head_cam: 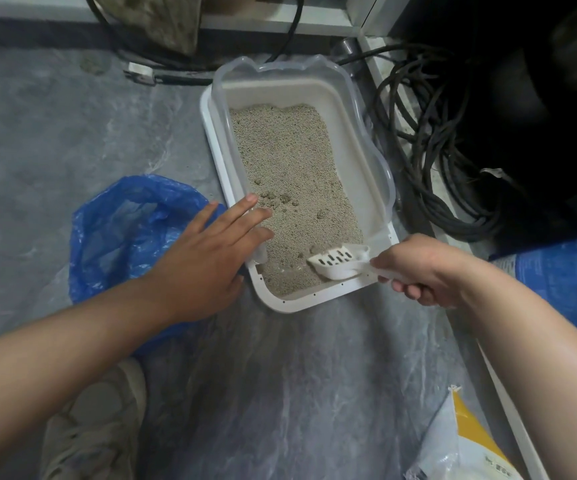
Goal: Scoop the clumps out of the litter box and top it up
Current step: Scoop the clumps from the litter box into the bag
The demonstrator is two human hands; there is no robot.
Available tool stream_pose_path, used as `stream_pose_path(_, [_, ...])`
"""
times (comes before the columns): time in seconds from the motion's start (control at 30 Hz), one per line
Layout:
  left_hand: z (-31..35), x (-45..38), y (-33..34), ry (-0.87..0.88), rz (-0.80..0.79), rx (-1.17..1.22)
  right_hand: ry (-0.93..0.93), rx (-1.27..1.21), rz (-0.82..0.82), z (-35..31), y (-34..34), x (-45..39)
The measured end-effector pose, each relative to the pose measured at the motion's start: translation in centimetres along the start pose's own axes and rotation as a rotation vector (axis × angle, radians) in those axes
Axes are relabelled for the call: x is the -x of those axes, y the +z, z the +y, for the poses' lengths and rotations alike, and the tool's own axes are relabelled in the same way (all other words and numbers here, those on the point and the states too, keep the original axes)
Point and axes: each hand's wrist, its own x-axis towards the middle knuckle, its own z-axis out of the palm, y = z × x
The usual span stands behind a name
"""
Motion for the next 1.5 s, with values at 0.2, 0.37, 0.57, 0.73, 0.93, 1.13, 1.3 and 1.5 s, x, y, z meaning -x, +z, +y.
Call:
stream_pose_path(0.2, [0.2, -0.1, 0.0, -0.007, 0.016, 0.007, 0.055, 0.047, -0.087, -1.1, 1.1, 0.0])
stream_pose_path(0.37, [-0.1, -0.2, 0.1, -0.002, 0.005, -0.012, 0.032, -0.136, -0.032, -0.6, 3.6, -1.4])
stream_pose_path(0.57, [-0.4, -0.7, -0.8, 0.038, 0.011, -0.089, 0.043, -0.331, 0.052, 0.0, 4.4, -2.1])
stream_pose_path(0.73, [-0.6, -1.7, -1.3, -0.005, 0.036, -0.058, -0.002, -0.396, 0.072, 0.2, 4.5, -3.0])
stream_pose_path(0.93, [-1.8, -3.2, -2.0, -0.123, 0.028, 0.042, -0.028, -0.402, 0.099, -0.5, 3.9, -4.9])
stream_pose_path(1.13, [-1.5, -3.7, -1.5, -0.158, 0.066, 0.044, -0.059, -0.325, 0.070, -2.2, 2.5, -5.7])
stream_pose_path(1.3, [-1.7, -3.6, -1.7, -0.150, 0.066, 0.056, -0.040, -0.198, -0.020, -2.5, 1.9, -5.5])
stream_pose_path(1.5, [-1.8, -3.6, -1.9, -0.159, 0.052, 0.077, -0.065, -0.191, -0.080, -3.3, 3.4, -4.7])
